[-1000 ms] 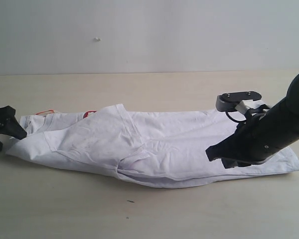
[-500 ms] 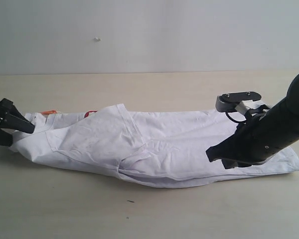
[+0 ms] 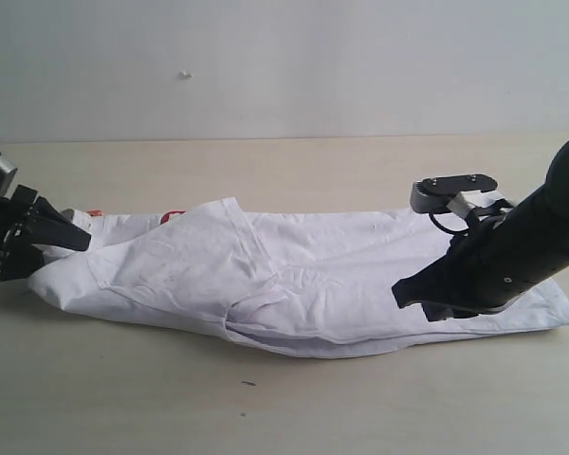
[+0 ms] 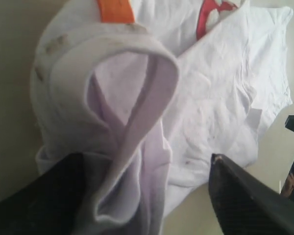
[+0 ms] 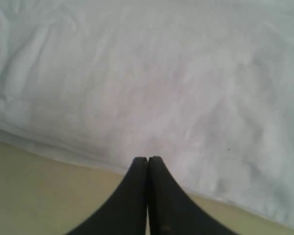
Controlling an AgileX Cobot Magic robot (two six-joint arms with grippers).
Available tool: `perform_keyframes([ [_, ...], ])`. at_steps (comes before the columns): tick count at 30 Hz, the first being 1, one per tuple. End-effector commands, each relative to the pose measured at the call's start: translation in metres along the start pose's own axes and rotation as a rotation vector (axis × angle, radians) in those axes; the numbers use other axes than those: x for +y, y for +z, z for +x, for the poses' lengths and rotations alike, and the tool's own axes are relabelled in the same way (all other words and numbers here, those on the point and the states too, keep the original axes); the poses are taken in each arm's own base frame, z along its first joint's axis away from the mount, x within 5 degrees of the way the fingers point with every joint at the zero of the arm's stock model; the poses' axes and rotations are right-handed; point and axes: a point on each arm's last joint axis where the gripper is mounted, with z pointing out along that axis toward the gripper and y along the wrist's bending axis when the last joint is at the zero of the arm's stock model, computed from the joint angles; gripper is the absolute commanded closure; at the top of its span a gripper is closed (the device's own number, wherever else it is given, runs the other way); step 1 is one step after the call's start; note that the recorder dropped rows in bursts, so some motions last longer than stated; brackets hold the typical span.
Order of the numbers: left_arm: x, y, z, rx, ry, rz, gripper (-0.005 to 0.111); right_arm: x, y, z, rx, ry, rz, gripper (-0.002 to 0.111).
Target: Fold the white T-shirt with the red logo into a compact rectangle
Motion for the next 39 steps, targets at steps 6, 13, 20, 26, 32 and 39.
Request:
perform_keyframes([
  [6, -0.019, 0.032, 0.006, 0.163, 0.054, -0.058, 0.048, -0.002, 0.001, 0.001, 0.001, -0.012, 0.007, 0.108],
  [13, -0.023, 0.037, 0.006, 0.171, 0.058, -0.057, 0.106, -0.002, 0.001, 0.001, 0.001, -0.012, 0.007, 0.108],
  [20, -0.018, 0.031, 0.013, 0.259, 0.031, -0.169, 0.107, -0.002, 0.001, 0.001, 0.003, -0.012, 0.006, 0.108],
  [26, -0.022, 0.005, 0.012, 0.242, -0.004, -0.245, 0.107, -0.001, 0.001, 0.002, 0.006, -0.012, 0.005, 0.108],
  [32, -0.024, -0.039, 0.013, 0.161, -0.080, -0.302, 0.107, -0.001, 0.001, 0.002, 0.010, -0.012, 0.003, 0.108],
  [39, -0.045, -0.085, 0.013, 0.014, -0.086, -0.337, 0.107, -0.001, 0.001, 0.002, 0.009, -0.010, 0.002, 0.108],
])
